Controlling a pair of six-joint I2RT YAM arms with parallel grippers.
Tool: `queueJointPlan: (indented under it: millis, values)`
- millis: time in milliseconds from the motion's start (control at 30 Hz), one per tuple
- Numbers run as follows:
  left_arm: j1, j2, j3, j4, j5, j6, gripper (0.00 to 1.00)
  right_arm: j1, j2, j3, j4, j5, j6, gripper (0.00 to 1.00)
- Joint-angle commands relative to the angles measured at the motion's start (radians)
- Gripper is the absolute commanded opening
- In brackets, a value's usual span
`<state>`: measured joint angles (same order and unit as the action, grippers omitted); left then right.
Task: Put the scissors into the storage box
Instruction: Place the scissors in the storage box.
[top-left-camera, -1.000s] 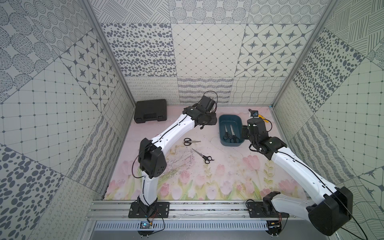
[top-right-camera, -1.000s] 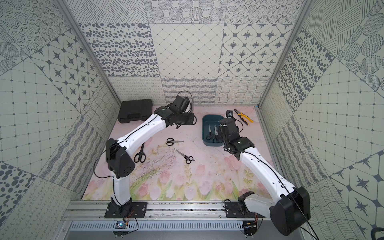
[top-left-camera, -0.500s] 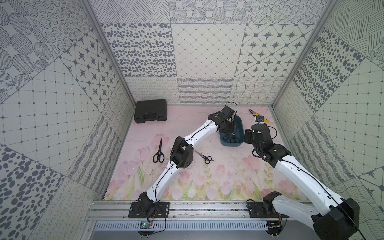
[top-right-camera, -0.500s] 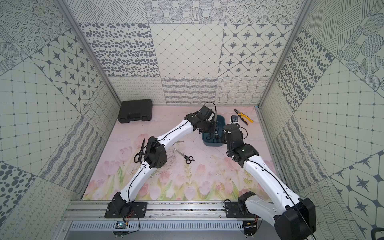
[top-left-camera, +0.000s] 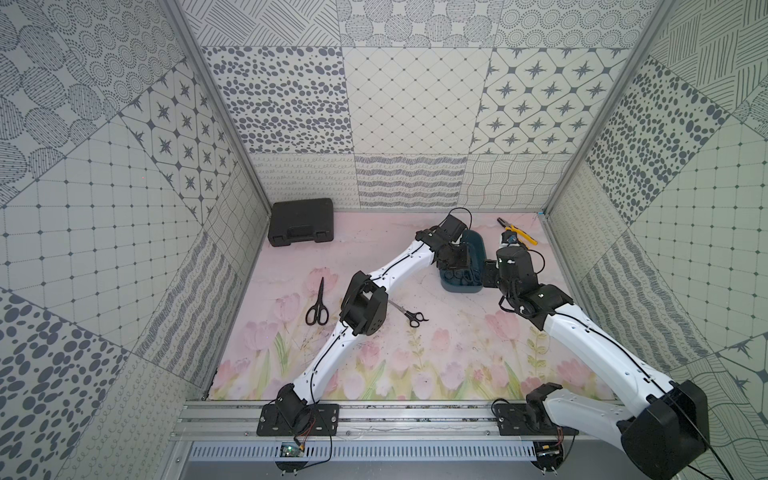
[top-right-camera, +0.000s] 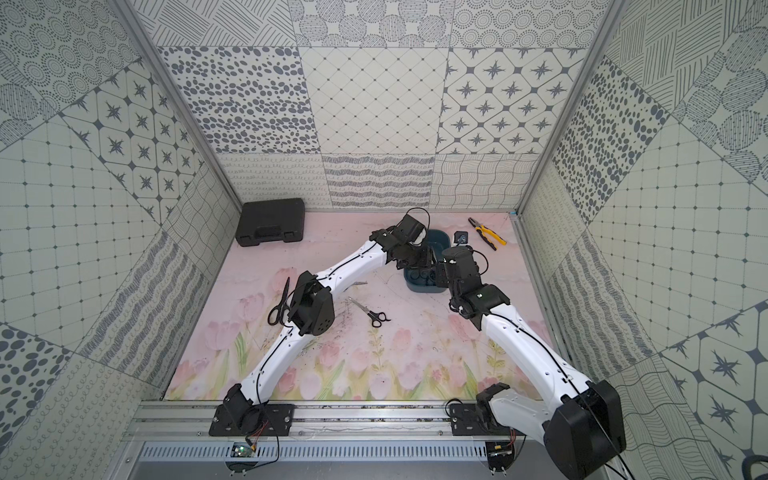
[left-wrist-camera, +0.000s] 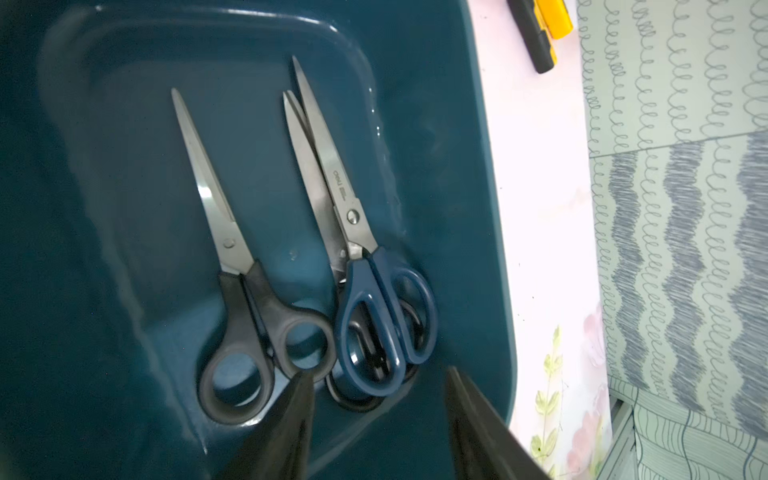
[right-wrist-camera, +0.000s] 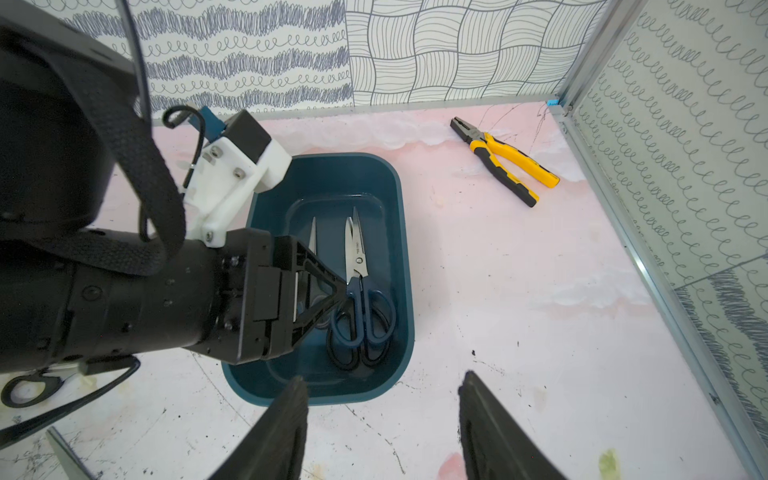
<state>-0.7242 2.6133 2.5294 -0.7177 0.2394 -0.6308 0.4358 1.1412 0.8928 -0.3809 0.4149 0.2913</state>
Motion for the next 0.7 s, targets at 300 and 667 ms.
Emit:
queueJointPlan:
  millis: [300,667]
  values:
    - [0.203,-0.598,-0.629,0.135,0.045,0.211,0.52,-0.001,0.069,-0.005,0.180,-0.525,-0.106,0.65]
    - [0.383,-0.739,-0.877,-0.202,-0.189,0.575,0.47,0.244,0.388,0.198,0.132,-0.716,-0.234,0.68]
